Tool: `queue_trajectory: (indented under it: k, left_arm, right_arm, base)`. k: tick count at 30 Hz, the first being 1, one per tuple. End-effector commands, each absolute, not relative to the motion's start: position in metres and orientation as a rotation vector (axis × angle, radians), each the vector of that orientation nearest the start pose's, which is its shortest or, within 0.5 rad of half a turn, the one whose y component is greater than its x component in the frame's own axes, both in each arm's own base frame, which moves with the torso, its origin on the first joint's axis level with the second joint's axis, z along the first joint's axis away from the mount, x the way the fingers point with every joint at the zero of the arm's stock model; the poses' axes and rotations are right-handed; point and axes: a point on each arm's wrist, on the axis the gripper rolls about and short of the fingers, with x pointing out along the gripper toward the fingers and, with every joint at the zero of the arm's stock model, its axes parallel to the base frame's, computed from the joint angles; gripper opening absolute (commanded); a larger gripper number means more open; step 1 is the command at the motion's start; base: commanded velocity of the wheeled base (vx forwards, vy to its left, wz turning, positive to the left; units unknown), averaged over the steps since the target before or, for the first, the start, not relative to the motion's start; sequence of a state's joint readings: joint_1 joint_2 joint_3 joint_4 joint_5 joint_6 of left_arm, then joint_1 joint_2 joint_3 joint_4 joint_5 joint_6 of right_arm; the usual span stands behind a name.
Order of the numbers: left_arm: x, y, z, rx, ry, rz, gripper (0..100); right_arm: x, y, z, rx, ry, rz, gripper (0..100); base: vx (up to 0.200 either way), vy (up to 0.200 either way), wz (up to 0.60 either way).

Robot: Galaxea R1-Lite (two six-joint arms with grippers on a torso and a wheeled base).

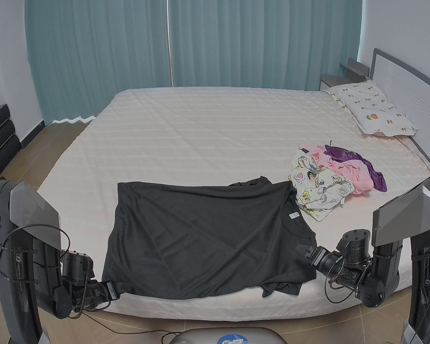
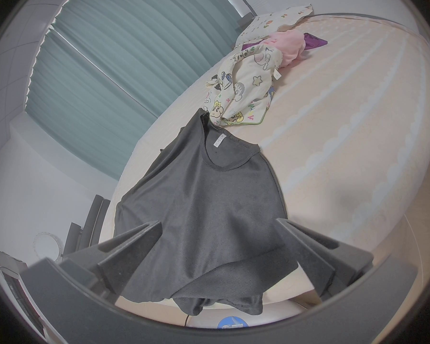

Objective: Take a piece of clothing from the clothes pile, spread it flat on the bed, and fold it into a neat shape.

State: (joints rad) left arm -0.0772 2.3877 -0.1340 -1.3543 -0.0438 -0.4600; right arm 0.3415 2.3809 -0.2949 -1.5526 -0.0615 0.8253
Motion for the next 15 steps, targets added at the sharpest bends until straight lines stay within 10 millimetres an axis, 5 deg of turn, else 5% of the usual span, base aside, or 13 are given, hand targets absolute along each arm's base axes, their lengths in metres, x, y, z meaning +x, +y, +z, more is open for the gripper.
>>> queue_trajectory:
  k: [1,15]
  left_arm:
    - [0.24,-0.02,-0.06,-0.44,0.88,0.107,100]
    - [0.253,-0.021,-0.065,-0.463,0.846,0.107,100]
  right_arm:
    - [0.27,0.095,-0.034,0.697,0.591,0.049,100]
    - [0.271,0.096,-0.036,0.697,0.593,0.049,100]
  base:
    - [0.0,0.0,0.0]
    - [0.0,0.0,0.0]
